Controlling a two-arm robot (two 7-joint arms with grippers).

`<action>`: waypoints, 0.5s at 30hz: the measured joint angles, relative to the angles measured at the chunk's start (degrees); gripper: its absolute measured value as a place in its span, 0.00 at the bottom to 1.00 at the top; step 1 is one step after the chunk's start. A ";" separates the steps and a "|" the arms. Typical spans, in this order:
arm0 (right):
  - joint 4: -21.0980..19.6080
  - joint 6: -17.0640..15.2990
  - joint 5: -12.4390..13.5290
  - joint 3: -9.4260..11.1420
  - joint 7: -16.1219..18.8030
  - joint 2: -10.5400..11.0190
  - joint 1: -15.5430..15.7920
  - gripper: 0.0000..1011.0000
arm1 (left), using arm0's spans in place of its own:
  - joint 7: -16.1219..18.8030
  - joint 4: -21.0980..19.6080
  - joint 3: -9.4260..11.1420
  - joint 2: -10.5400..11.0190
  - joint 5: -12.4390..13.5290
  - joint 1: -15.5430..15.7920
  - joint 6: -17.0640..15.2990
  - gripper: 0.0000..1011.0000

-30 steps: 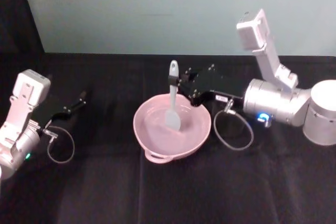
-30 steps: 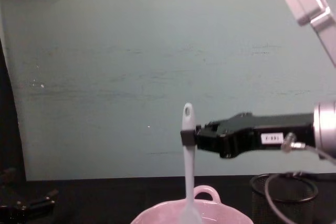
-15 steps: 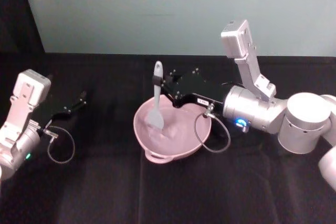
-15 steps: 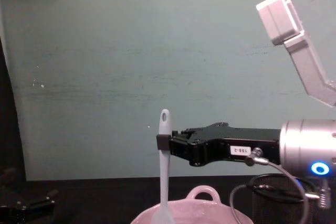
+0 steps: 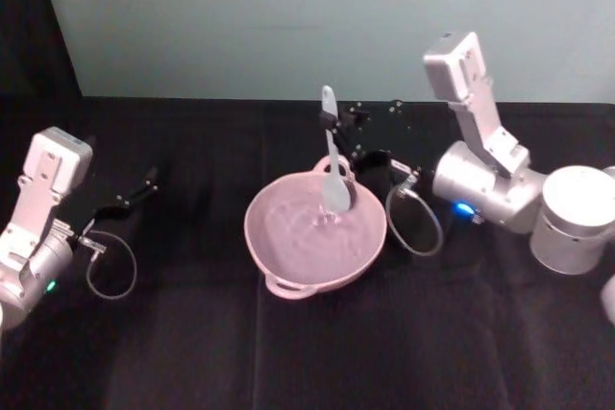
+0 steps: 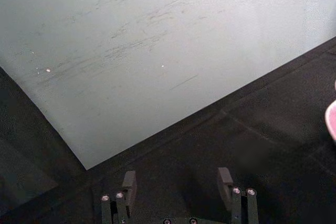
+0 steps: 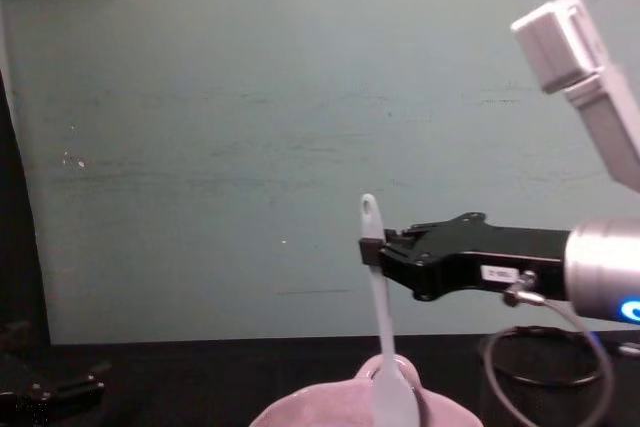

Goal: Use the one hand to pick up the spoon and stir the clear water in the bowl.

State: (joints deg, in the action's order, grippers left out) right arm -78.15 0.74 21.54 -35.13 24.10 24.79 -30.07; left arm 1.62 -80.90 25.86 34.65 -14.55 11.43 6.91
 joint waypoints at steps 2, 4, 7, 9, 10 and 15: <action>-2.02 -0.01 -0.24 0.32 0.82 1.46 1.00 0.12 | 0.00 0.00 0.00 0.00 0.00 0.00 0.00 1.00; -5.57 -0.61 0.01 0.91 2.18 3.60 3.01 0.12 | 0.00 0.00 0.00 0.00 0.00 0.00 0.00 1.00; -7.32 -1.04 0.51 1.20 2.96 4.43 4.07 0.12 | 0.00 0.00 0.00 0.00 0.00 0.00 0.00 1.00; -10.20 -1.83 1.92 1.82 4.28 5.43 6.13 0.12 | 0.00 0.00 0.00 0.00 0.00 0.00 0.00 1.00; -10.87 -2.05 2.31 1.92 4.61 5.53 6.65 0.12 | 0.00 0.00 0.00 0.00 0.00 0.00 0.00 1.00; -12.50 -3.01 3.90 2.04 6.16 4.80 8.30 0.12 | 0.00 0.00 0.00 0.00 0.00 0.00 0.00 1.00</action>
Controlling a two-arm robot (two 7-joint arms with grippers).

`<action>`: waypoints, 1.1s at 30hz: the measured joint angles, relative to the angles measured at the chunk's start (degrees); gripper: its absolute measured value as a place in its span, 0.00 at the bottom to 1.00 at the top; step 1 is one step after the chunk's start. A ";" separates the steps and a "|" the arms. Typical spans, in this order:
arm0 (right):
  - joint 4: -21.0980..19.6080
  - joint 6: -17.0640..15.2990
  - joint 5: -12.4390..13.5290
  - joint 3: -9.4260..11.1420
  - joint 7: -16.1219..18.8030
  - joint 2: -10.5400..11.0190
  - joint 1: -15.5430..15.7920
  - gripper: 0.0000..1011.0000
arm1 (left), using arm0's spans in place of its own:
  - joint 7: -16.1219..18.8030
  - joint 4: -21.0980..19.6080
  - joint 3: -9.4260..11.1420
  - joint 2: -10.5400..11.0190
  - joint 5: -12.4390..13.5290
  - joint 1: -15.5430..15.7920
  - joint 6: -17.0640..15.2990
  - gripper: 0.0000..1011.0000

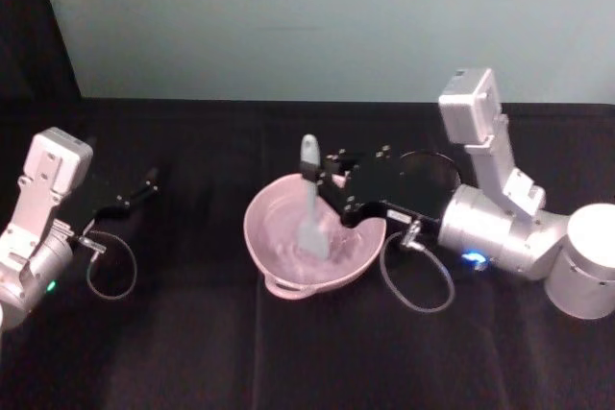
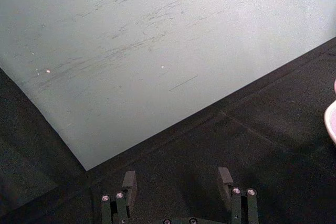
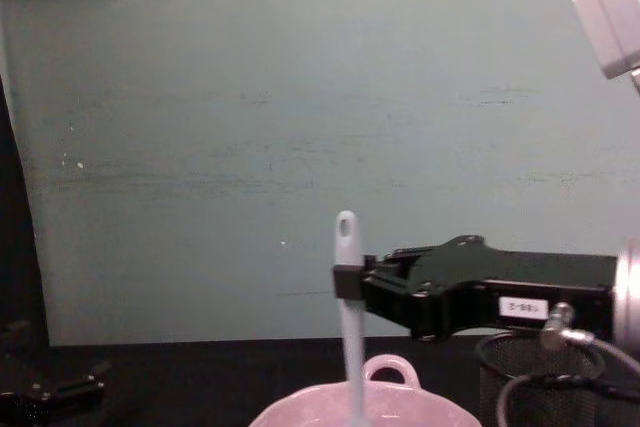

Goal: Use the one hand to pick up the spoon and stir the clear water in the bowl.

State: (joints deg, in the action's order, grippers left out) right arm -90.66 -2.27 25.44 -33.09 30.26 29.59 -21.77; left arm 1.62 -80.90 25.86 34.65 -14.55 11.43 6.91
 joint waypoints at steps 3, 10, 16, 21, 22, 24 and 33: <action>1.03 -0.32 0.37 -0.45 0.67 -2.27 -0.01 0.12 | 0.00 0.00 0.00 0.00 0.00 0.00 0.00 1.00; 7.23 2.29 -1.53 -1.05 -0.06 -7.60 -2.19 0.12 | 0.00 0.00 0.00 0.00 0.00 0.00 0.00 1.00; 12.99 6.23 -4.30 -0.21 -2.41 -10.72 -4.38 0.12 | 0.00 0.00 0.00 0.00 0.00 0.00 0.00 1.00; 14.90 7.32 -6.42 1.34 -4.06 -10.74 -5.57 0.11 | 0.00 0.00 0.00 0.00 0.01 0.00 0.00 1.00; 14.78 7.19 -6.59 1.59 -4.08 -10.41 -5.57 0.12 | 0.00 0.00 0.00 0.00 0.00 0.00 0.00 1.00; 13.74 6.23 -6.81 2.39 -3.98 -9.17 -5.43 0.12 | 0.00 0.00 0.00 0.00 0.00 -0.01 0.00 1.00; 6.32 2.17 -4.53 5.36 -1.39 -4.71 -0.44 0.12 | 0.00 0.00 0.00 0.00 0.00 0.00 0.00 1.00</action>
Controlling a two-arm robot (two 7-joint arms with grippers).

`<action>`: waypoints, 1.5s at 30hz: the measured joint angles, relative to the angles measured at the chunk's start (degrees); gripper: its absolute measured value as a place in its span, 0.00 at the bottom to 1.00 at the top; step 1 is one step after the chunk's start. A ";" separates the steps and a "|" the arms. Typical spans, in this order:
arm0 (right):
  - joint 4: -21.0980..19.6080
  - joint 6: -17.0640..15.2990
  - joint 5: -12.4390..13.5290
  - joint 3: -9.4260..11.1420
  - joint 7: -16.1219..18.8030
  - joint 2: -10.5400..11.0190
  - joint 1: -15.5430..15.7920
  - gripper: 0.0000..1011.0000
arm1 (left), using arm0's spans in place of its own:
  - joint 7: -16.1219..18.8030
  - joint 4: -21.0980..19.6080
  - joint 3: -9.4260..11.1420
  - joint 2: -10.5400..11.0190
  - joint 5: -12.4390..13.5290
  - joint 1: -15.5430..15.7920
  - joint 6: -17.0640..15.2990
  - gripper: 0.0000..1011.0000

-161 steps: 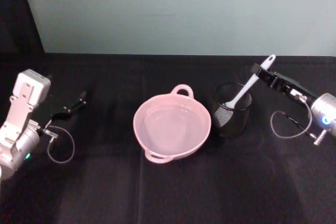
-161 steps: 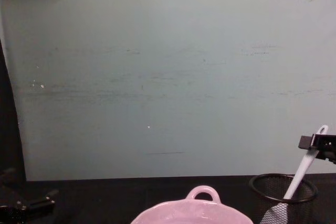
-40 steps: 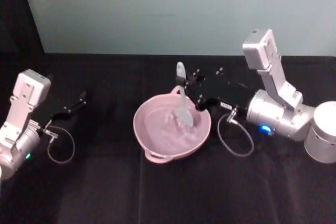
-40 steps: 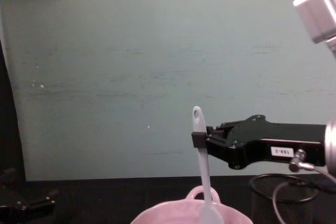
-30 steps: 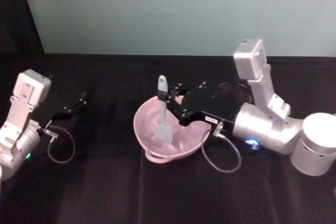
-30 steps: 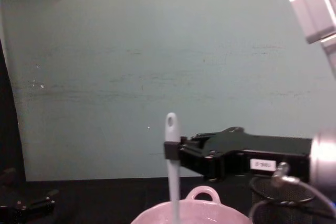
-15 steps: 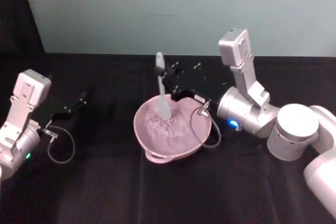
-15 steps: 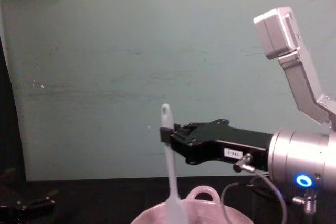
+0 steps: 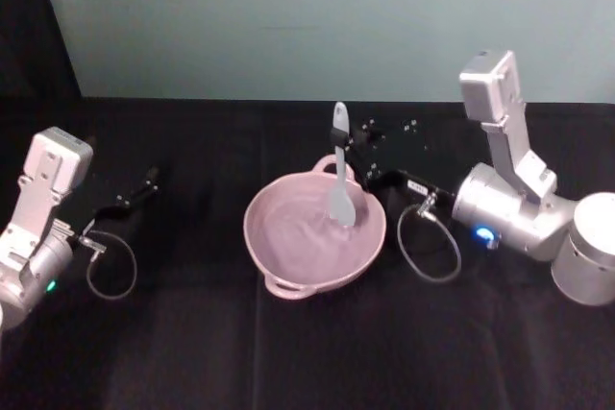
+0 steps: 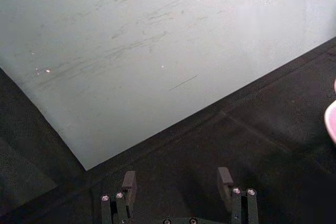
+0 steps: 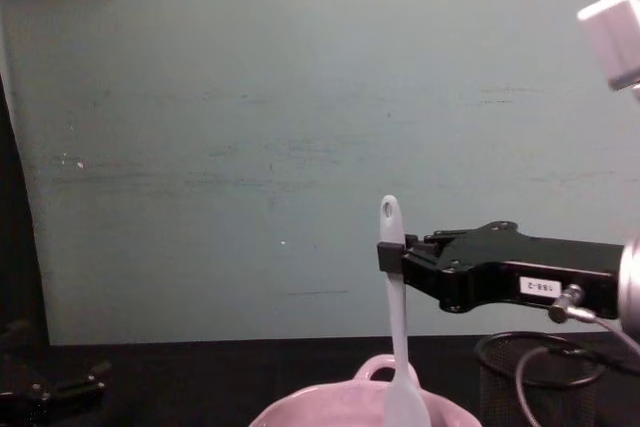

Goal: Use the one hand to pick up the spoon and stir the clear water in the bowl.

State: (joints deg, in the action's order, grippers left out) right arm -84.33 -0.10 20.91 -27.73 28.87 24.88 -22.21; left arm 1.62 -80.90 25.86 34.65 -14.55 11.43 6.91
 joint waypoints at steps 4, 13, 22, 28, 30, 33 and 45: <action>-3.81 -1.33 2.82 0.97 1.06 0.76 3.01 0.12 | 0.00 0.00 0.00 0.00 0.00 0.00 0.00 1.00; -3.30 -3.04 5.80 -0.97 2.31 -1.66 2.78 0.11 | 0.00 0.00 0.00 0.00 0.00 0.00 0.00 1.00; 3.06 0.37 4.21 -2.99 0.83 -6.28 -0.48 0.12 | 0.00 0.00 0.00 0.00 0.00 0.00 0.00 1.00; 8.16 5.27 -0.40 -2.53 -3.05 -8.81 -2.51 0.12 | 0.00 0.00 0.00 0.00 0.00 0.00 0.00 1.00; 9.24 6.63 -2.09 -2.03 -4.49 -9.07 -2.85 0.12 | 0.00 0.00 0.00 0.00 0.00 0.00 0.00 1.00; 9.59 7.23 -3.39 -1.16 -5.73 -8.85 -2.74 0.12 | 0.00 0.00 0.00 0.00 0.00 0.00 0.00 1.00; 0.04 2.86 -2.05 2.90 -4.32 -3.91 3.67 0.12 | 0.00 0.00 0.00 0.00 0.00 0.00 0.00 1.00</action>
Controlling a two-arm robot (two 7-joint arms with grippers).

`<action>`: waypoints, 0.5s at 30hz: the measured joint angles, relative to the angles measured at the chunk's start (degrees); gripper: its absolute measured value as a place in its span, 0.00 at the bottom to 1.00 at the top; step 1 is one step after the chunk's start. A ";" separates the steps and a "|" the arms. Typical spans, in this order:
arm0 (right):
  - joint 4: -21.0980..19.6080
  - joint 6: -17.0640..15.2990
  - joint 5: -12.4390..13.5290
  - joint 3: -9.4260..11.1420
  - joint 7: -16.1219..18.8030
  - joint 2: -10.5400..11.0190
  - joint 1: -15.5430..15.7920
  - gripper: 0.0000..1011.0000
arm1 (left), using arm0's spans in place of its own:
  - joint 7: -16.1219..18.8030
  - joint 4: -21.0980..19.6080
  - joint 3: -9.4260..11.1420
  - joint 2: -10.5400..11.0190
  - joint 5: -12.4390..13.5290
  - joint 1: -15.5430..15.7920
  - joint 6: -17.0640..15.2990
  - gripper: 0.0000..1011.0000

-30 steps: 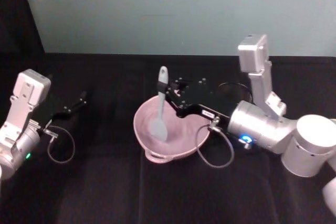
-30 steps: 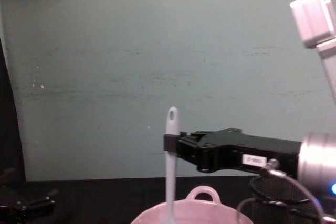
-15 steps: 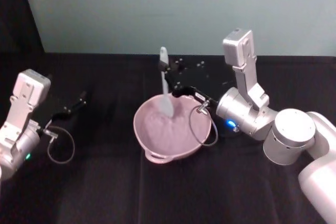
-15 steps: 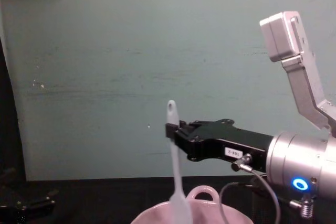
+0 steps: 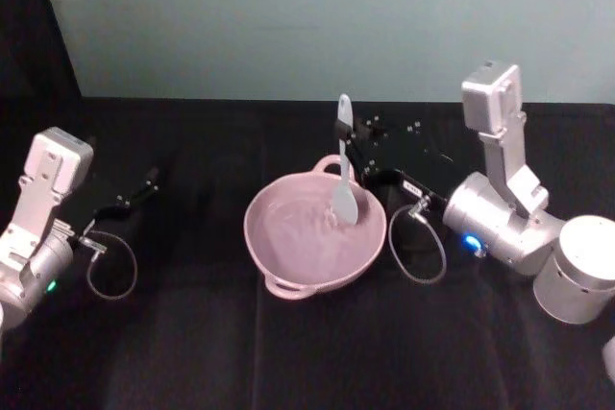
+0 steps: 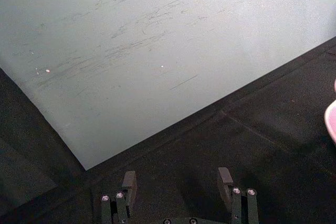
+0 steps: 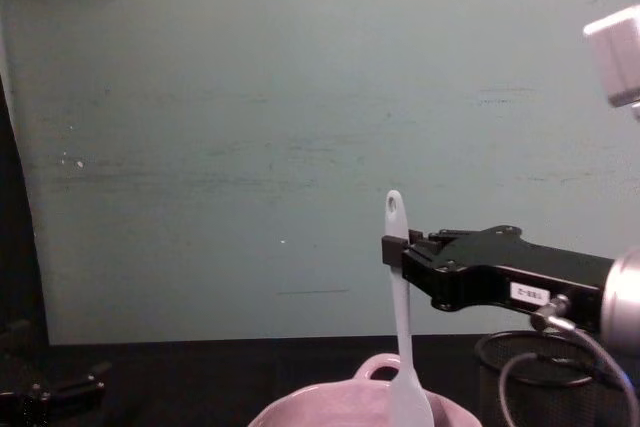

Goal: Use the one hand to pick up the spoon and stir the clear water in the bowl.

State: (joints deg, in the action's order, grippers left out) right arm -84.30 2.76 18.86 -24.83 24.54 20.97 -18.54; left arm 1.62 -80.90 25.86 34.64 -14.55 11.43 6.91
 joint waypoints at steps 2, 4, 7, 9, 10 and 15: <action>-1.52 -0.77 0.69 0.34 0.64 0.58 1.06 0.12 | 0.00 0.00 0.00 0.00 0.00 0.00 0.00 1.00; -3.30 -1.75 1.64 0.48 1.48 1.11 2.38 0.12 | 0.00 0.00 0.00 0.00 0.00 0.00 0.00 1.00; -4.79 -2.81 2.98 0.23 2.43 1.23 3.65 0.12 | 0.00 0.00 0.00 0.00 0.00 0.00 0.00 1.00; -5.07 -3.29 3.64 -0.18 2.85 1.02 3.98 0.12 | 0.00 0.00 0.00 0.00 0.00 0.00 0.00 1.00; -5.12 -3.48 3.91 -0.41 3.04 0.86 4.05 0.11 | 0.00 0.00 0.00 0.00 0.00 0.00 0.00 1.00; -4.02 -3.44 4.73 -2.42 3.40 -1.35 3.37 0.12 | 0.00 0.00 0.00 0.00 0.00 0.00 0.00 1.00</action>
State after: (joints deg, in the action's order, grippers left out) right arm -88.32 -0.68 23.58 -27.26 27.94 19.61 -15.17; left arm 1.62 -80.90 25.86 34.64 -14.55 11.43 6.91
